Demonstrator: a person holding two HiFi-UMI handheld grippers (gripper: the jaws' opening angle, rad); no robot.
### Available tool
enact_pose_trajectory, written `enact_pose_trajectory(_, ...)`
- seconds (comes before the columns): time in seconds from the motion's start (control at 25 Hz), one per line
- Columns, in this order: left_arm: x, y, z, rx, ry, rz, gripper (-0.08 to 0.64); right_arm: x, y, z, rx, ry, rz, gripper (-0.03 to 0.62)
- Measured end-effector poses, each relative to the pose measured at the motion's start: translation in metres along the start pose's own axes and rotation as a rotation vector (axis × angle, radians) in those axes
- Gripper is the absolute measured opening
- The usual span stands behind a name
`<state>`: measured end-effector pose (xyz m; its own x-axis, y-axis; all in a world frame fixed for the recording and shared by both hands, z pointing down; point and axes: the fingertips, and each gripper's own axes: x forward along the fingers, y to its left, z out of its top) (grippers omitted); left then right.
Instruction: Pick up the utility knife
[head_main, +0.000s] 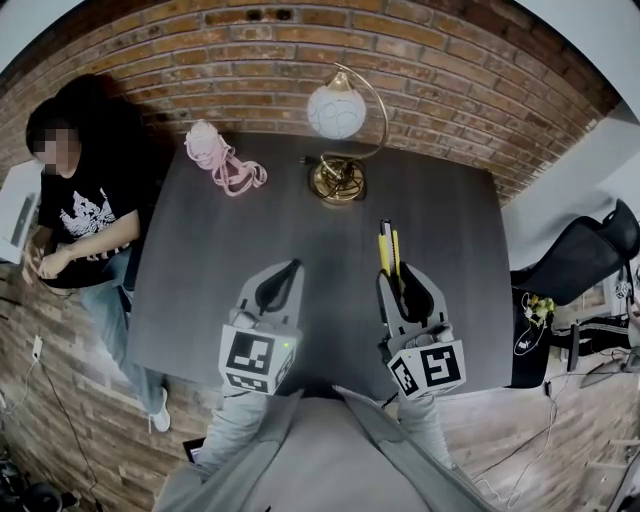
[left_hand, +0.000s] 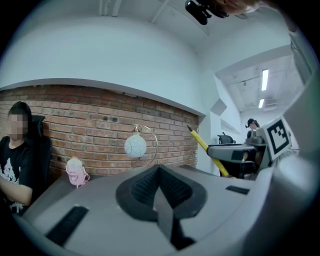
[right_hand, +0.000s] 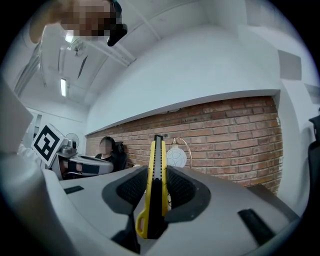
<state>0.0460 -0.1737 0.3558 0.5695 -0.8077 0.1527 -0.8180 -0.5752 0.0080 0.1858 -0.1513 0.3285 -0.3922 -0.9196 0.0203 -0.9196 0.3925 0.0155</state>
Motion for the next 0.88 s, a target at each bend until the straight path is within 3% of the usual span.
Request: enact_pose_trajectory(0.88,-0.001,0.011,0.001,-0.012,0.0,0.028,0.018,0.003,-0.005,-0.005,0.027,0.01,-0.015,0.13)
